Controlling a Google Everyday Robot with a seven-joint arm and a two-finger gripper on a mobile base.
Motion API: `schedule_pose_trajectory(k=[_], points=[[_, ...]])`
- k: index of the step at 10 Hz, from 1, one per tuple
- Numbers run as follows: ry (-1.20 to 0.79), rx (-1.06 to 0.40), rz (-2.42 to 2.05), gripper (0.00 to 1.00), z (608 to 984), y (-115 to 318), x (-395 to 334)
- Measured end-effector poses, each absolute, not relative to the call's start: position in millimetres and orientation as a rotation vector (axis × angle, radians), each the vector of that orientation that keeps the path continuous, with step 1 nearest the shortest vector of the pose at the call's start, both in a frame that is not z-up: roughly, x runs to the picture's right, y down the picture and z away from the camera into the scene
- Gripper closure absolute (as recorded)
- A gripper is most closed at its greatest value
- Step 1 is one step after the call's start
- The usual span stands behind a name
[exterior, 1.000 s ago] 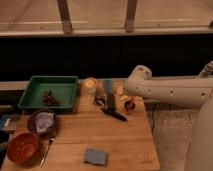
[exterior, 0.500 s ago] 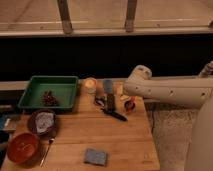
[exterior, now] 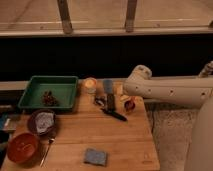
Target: Wipe tray with towel
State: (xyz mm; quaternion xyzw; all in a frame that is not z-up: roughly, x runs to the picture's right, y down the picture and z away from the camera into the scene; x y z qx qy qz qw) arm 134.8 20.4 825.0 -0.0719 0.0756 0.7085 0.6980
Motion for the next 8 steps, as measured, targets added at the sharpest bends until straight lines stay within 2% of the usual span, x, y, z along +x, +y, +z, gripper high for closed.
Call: schedule_pose_trajectory(k=[3,8], points=[[0.153,-0.231,1.459,0.30,825.9,17.5,93.8],[0.080,-0.373,1.216,0.30,810.7,25.7,-52.6]])
